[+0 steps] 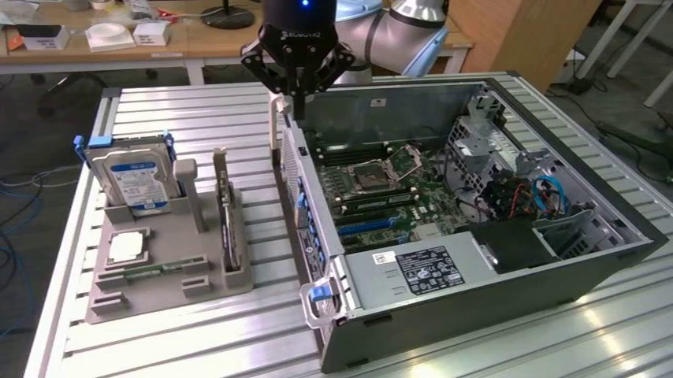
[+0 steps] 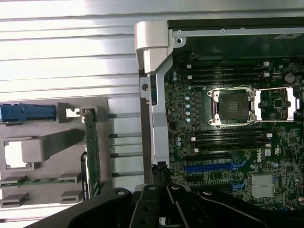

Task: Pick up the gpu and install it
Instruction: 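Reach for the gpu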

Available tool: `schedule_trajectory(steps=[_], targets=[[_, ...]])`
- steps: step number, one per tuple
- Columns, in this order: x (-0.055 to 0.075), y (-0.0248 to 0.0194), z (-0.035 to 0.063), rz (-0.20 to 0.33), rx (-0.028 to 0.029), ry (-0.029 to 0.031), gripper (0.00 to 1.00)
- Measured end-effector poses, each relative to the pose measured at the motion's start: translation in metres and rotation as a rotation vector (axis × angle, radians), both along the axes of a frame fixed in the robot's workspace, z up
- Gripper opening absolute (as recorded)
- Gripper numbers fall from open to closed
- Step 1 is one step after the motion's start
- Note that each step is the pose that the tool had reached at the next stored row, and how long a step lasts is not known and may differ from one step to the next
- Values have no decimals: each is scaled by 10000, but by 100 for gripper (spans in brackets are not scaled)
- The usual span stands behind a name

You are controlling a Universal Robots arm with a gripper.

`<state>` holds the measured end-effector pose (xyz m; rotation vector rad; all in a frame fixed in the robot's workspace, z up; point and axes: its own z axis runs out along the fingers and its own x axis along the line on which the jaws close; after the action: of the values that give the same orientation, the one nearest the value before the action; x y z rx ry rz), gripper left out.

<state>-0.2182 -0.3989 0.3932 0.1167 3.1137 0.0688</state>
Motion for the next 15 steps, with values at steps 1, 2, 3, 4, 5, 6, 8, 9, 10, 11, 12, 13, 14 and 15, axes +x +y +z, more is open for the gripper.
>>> schedule_trajectory(steps=[1, 2, 3, 4, 5, 6, 8, 9, 10, 11, 12, 13, 14, 15], targets=[[-11, 0, 0, 1, 0, 0, 10], [-23, 0, 0, 2, 0, 0, 10], [-33, 0, 0, 1, 0, 0, 10], [-44, 0, 0, 1, 0, 1, 10], [-56, 0, 0, 1, 0, 0, 10], [-66, 0, 0, 1, 0, 0, 10], [-90, -1, 0, 1, 0, 0, 10], [-102, -1, 0, 1, 1, 0, 10], [-113, -1, 0, 1, 0, 0, 10], [-126, -1, 0, 0, 0, 0, 10], [-138, -1, 0, 1, 0, 0, 10], [-151, -1, 0, 1, 0, 0, 10], [-163, -1, 0, 0, 0, 0, 10], [-176, -1, -1, 0, 1, -1, 10]])
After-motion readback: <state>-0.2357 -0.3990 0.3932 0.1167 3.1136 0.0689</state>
